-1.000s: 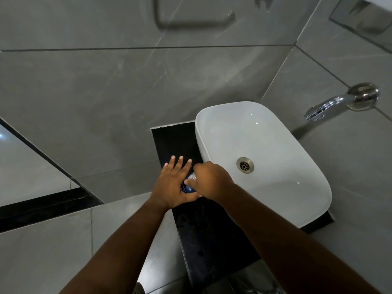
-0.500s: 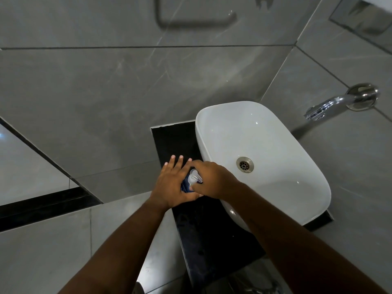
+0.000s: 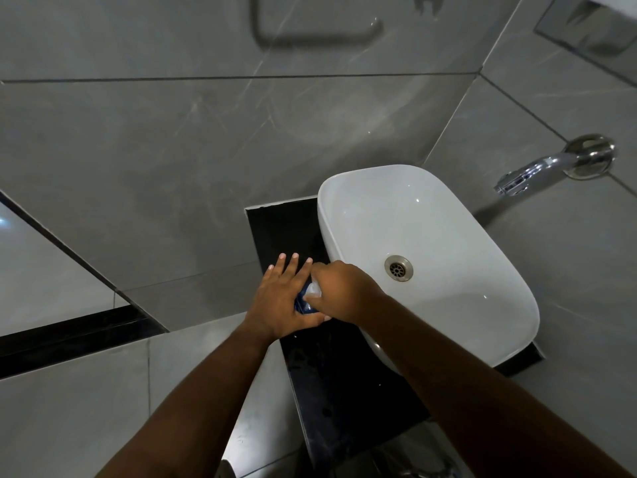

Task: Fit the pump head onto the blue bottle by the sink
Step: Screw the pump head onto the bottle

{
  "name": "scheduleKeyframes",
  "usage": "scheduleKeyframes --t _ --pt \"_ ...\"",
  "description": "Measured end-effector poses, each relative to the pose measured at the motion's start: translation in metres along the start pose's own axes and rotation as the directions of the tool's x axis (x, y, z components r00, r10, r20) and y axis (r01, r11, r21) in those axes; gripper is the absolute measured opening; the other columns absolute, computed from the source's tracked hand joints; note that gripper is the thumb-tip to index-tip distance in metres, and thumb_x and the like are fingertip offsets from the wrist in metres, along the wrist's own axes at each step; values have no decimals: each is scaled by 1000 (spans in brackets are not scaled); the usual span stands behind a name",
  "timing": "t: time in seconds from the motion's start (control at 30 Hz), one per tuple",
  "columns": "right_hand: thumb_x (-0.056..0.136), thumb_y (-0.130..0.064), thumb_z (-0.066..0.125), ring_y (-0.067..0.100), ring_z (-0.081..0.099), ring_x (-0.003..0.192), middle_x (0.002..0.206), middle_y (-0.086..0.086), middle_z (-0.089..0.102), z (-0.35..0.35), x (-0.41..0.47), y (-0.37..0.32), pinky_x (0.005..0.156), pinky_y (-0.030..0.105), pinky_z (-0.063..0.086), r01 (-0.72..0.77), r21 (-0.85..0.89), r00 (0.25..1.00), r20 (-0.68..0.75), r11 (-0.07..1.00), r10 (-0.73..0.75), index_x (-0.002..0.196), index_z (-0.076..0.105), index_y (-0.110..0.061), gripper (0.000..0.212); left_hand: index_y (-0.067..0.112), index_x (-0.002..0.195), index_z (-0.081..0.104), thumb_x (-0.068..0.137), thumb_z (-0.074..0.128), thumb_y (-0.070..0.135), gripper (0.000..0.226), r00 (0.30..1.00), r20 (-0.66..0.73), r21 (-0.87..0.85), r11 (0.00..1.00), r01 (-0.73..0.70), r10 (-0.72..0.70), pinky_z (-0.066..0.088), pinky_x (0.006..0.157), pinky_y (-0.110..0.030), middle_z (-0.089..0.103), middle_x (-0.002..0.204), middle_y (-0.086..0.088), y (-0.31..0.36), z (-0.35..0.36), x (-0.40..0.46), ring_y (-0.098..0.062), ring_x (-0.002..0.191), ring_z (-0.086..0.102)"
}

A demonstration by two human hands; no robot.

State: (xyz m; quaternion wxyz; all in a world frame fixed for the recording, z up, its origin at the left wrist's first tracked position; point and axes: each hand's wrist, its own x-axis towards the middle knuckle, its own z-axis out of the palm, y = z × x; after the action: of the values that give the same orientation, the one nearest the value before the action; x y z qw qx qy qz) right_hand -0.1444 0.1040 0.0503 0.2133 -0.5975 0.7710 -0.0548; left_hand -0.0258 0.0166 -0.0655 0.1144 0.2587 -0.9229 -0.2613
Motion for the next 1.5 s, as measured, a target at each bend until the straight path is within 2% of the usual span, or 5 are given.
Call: scheduleKeyframes --t 0.47,0.9,1.13,1.3,1.5 --pt "78 -32 72 28 64 91 105 14 67 1 -2 8 74 31 47 -24 122 996 -79 992 34 114 55 -7 46 27 153 16 69 58 81 108 1000 12 -66 998 15 -14 1 117 -49 11 162 -7 2 -2 0 -20 146 -9" --pt "80 -17 72 30 63 100 114 20 66 0 -1 10 91 38 50 82 226 997 -19 971 -80 121 56 -1 46 26 153 16 68 62 78 110 1000 7 -92 996 20 -19 -3 116 -42 13 162 -7 2 -2 0 -16 144 -10" --pt "81 -38 70 26 65 92 105 14 69 12 3 8 78 27 43 -69 140 992 -95 988 83 111 59 -6 45 27 153 18 68 56 80 107 1000 -3 -84 996 21 -22 1 118 -47 11 162 -6 1 0 -2 -18 146 -9" --pt "79 -13 71 22 63 91 104 19 69 9 -3 11 84 17 48 97 261 991 -110 960 -71 110 60 1 35 27 152 21 65 56 74 105 1000 -2 -93 995 24 -25 3 119 -49 14 161 -8 1 0 0 -15 143 -9" --pt "78 -33 74 23 64 86 100 13 70 14 -1 8 77 32 49 -73 272 989 -106 960 105 108 61 -6 43 28 152 17 67 53 79 105 1000 -1 -73 997 24 -24 0 116 -45 12 162 -7 -1 2 -1 -16 144 -10"
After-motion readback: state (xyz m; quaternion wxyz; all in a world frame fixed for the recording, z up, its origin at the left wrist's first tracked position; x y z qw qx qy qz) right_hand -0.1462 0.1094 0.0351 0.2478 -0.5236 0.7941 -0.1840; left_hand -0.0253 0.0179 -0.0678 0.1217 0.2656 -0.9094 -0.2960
